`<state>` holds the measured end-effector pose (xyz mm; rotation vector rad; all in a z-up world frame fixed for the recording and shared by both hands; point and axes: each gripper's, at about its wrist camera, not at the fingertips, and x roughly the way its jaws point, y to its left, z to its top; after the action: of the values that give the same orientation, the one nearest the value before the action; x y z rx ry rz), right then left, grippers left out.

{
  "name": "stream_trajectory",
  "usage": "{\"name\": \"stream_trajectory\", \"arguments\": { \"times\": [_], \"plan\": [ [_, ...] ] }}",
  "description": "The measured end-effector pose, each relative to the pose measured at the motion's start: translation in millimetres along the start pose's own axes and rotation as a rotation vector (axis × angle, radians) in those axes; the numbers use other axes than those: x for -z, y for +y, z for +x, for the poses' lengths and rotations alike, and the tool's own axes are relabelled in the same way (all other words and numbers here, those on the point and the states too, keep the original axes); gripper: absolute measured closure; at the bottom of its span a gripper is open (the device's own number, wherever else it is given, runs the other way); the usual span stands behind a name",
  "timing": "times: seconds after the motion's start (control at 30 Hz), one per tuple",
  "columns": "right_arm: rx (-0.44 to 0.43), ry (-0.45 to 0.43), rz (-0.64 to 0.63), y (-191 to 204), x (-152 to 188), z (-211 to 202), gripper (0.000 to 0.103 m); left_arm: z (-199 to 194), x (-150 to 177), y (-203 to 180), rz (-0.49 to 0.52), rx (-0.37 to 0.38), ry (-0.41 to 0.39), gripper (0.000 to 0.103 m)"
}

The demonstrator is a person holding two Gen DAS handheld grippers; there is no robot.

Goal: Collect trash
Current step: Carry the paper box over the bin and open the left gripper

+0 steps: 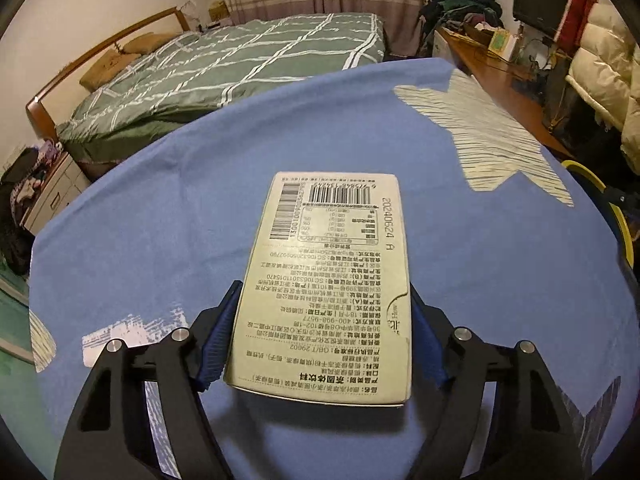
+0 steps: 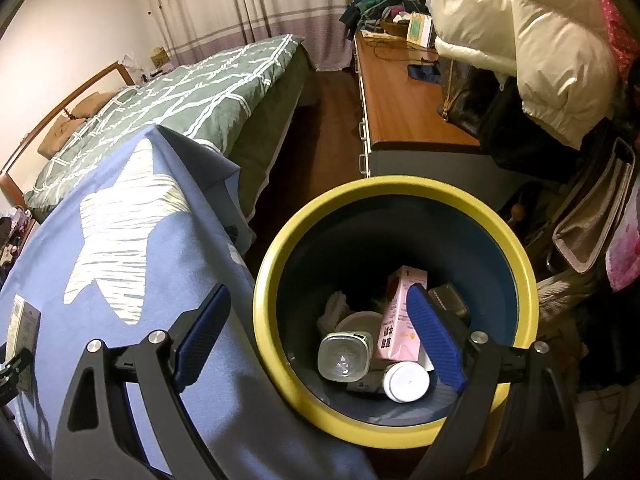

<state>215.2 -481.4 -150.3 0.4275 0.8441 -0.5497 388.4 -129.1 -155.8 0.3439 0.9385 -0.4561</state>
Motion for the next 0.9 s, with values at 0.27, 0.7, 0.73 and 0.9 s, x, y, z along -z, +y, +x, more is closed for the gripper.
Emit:
{"name": "stream_trajectory", "arguments": {
  "times": [0.27, 0.7, 0.73, 0.9],
  "plan": [
    [-0.029, 0.006, -0.062, -5, 7, -13, 0.018, -43, -11, -53, 0.063, 0.064, -0.075, 0.030],
    [0.000, -0.042, -0.041, -85, 5, -46, 0.018, -64, -55, -227, 0.262, 0.261, -0.134, 0.030],
    [0.004, -0.052, -0.038, -94, 3, -51, 0.018, -64, -58, -241, 0.277, 0.273, -0.136, 0.030],
    [0.022, -0.079, -0.029, -124, 0, -64, 0.018, -54, -75, -310, 0.347, 0.319, -0.128, 0.030]
  ]
}}
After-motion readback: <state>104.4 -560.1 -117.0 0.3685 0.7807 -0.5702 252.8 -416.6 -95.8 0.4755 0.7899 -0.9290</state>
